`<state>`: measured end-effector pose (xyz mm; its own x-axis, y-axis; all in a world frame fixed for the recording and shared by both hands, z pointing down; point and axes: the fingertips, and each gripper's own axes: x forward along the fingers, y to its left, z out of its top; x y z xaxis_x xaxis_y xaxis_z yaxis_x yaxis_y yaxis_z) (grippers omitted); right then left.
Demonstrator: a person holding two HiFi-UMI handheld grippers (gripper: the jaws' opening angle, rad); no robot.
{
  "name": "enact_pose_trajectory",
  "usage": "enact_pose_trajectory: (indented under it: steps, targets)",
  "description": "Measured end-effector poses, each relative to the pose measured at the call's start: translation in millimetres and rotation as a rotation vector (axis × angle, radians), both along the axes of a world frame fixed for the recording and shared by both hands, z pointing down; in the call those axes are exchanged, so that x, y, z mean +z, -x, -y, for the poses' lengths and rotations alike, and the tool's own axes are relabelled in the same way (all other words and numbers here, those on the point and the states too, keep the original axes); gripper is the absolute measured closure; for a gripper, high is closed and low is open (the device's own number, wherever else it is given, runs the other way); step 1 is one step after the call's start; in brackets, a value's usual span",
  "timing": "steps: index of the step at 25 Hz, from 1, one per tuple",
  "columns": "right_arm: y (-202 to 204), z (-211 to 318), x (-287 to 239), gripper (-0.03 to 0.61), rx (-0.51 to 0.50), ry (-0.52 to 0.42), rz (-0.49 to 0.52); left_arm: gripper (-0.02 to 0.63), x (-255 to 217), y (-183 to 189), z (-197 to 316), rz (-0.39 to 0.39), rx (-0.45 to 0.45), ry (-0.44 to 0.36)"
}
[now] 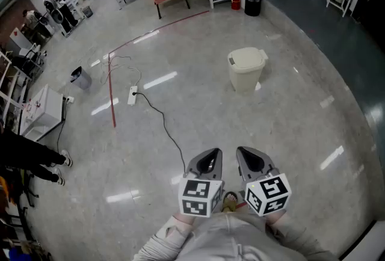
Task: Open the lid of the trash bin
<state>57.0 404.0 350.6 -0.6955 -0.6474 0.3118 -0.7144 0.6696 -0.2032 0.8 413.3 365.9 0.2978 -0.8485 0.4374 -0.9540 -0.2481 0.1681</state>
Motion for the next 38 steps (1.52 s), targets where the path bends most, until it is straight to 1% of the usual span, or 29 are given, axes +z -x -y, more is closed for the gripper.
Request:
enact_pose_trajectory:
  steps: [2, 5, 9, 13, 15, 18, 22, 31, 38]
  targets:
    - [-2.8, -9.2, 0.9, 0.580, -0.006, -0.008, -0.008, 0.609, -0.6, -5.4, -7.0, 0.013, 0.011, -0.010]
    - [-5.9, -20.2, 2.7, 0.580, -0.012, -0.009, -0.024, 0.609, -4.4, -13.4, -17.4, 0.005, 0.021, -0.017]
    - [-1.3, -28.5, -1.3, 0.580, -0.023, -0.012, -0.027, 0.609, -12.5, -12.3, -24.9, 0.003, 0.018, -0.038]
    - [1.5, -30.9, -1.1, 0.580, -0.045, -0.010, -0.032, 0.609, -14.8, -10.1, -26.6, -0.013, 0.006, -0.037]
    - [-1.0, -29.9, 1.7, 0.580, -0.052, -0.007, -0.019, 0.609, -11.6, -9.9, -25.8, -0.018, -0.007, -0.037]
    - [-7.3, -27.7, 1.1, 0.580, -0.049, 0.000, 0.005, 0.609, -11.9, -9.2, -24.1, -0.023, -0.030, -0.044]
    - [-15.5, -25.2, -1.3, 0.580, -0.039, -0.006, -0.010, 0.609, -9.5, -14.6, -24.7, -0.022, -0.024, -0.026]
    - [-21.6, -0.2, 6.6, 0.580, -0.036, -0.008, -0.025, 0.609, -5.7, -21.8, 7.7, -0.016, -0.014, -0.022]
    - [-21.8, 48.4, 8.3, 0.580, -0.006, -0.010, -0.033, 0.609, -5.5, -20.4, 61.8, -0.012, 0.017, -0.026]
